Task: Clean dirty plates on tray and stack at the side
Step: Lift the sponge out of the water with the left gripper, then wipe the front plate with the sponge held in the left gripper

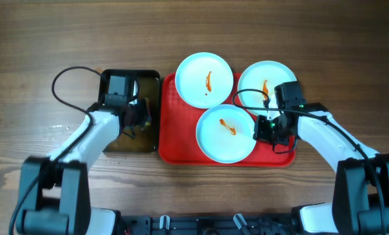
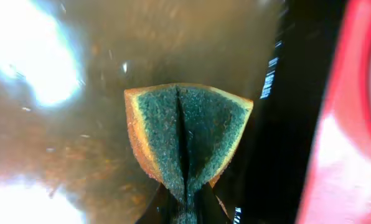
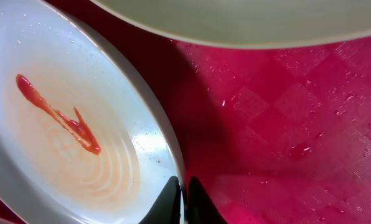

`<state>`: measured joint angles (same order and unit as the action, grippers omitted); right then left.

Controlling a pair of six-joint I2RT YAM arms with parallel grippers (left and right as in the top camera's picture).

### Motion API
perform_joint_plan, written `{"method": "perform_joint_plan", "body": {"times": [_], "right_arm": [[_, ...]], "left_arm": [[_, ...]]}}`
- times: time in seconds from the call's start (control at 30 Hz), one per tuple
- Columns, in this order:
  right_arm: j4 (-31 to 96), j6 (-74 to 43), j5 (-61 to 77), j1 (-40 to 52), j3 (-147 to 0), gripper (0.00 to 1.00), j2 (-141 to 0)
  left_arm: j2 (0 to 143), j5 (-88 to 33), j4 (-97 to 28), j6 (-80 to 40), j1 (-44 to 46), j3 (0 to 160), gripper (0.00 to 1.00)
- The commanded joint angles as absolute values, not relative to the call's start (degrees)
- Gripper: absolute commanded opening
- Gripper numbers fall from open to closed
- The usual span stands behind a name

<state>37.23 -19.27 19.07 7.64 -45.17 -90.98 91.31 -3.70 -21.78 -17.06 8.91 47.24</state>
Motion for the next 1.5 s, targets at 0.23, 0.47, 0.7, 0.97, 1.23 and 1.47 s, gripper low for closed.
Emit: {"method": "perform_joint_plan", "body": {"times": [0.23,0.47,0.7,0.97,1.23,1.47], "right_arm": [[36.93,-19.68,19.64,7.92,-46.06,0.06,-91.57],[36.82,-19.66,19.64,7.92,-46.06,0.04,-91.57],[36.69,-19.68,19.64,7.92,-46.06,0.04,-91.57],[36.62,-19.66,19.64,7.92,-46.06,0.04,-91.57],[36.71,-19.68,19.86,7.92,-46.06,0.04,-91.57],[36.67,-19.68,19.86,7.92,-46.06,0.04,-91.57]], "left_arm": [[76.86,-3.09,-15.35,-16.73,8.88,47.59,0.04],[76.05,-1.37,-7.38,-16.73,8.84,47.59,0.04],[76.05,-1.39,-6.61,-16.73,8.84,47.59,0.04],[76.36,-1.67,-9.02,-17.19,8.91,47.59,0.04],[85.62,-18.50,-17.63,-22.98,8.91,47.59,0.04],[86.11,-30.46,-12.67,-26.28,14.00,47.59,0.04]]}}
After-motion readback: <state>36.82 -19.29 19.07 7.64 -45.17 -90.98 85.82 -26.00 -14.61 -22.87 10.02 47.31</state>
